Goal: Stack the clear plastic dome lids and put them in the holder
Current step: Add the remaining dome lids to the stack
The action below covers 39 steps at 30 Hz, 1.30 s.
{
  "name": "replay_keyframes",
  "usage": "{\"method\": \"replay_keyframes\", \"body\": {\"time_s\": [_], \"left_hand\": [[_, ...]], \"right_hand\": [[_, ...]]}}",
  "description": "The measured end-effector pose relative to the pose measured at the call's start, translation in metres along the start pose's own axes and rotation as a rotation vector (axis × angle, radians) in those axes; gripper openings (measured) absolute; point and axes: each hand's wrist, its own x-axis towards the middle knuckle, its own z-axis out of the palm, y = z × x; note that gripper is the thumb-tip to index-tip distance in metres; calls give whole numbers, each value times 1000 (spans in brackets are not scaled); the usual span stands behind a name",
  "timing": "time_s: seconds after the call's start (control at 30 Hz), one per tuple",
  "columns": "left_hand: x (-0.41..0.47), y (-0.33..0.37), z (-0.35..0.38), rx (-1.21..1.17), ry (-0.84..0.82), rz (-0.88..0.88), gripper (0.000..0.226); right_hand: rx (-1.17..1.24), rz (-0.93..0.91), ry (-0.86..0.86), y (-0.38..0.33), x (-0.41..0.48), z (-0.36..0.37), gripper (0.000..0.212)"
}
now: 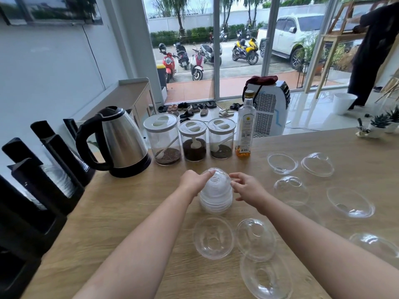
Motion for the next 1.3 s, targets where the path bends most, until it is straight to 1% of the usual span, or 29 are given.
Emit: {"method": "replay_keyframes", "body": {"time_s": [0.1, 0.33, 0.5, 0.57, 0.7, 0.83, 0.93, 1.0, 1.03, 1.1, 1.13, 1.23, 1.3], "left_hand": [[2, -3, 6, 23, 1, -9, 74], [7, -4, 12, 39, 26, -13, 73], [6, -4, 13, 70, 37, 0, 59], [5, -5, 14, 77, 36, 9, 57], [-1, -2, 11, 72, 20, 13, 57], [-9, 4, -1, 59, 0, 14, 68], [-18, -3, -14, -61, 7, 12, 64], [-28, -16, -21, -111, -11, 9, 57], [-31, -24, -25, -99, -34, 8, 51], [-37, -43, -29, -29, -121, -6, 41], [-39, -51, -31, 23, -180, -21, 40], [-48, -64, -30, 180, -329, -64, 47], [-51, -68, -26, 238, -365, -61, 50]], "right_hand": [[-26, 18, 7, 5, 3, 0, 34], [-15, 40, 7, 13, 4, 1, 35], [30, 54, -2, 17, 6, 2, 35], [26, 49, -3, 18, 6, 2, 35], [-27, 41, 0, 17, 4, 0, 35], [-78, 26, 27, 7, 0, -9, 35], [-206, 7, 7, -6, -9, -25, 16], [-375, -7, -65, -14, -18, -37, 6], [-468, -12, -109, -17, -21, -42, 3], [-621, -9, -187, -19, -31, -50, 4], [-672, -2, -215, -19, -35, -52, 4], [-780, 24, -278, -16, -47, -52, 12], [-850, 54, -316, -12, -52, -49, 22]]}}
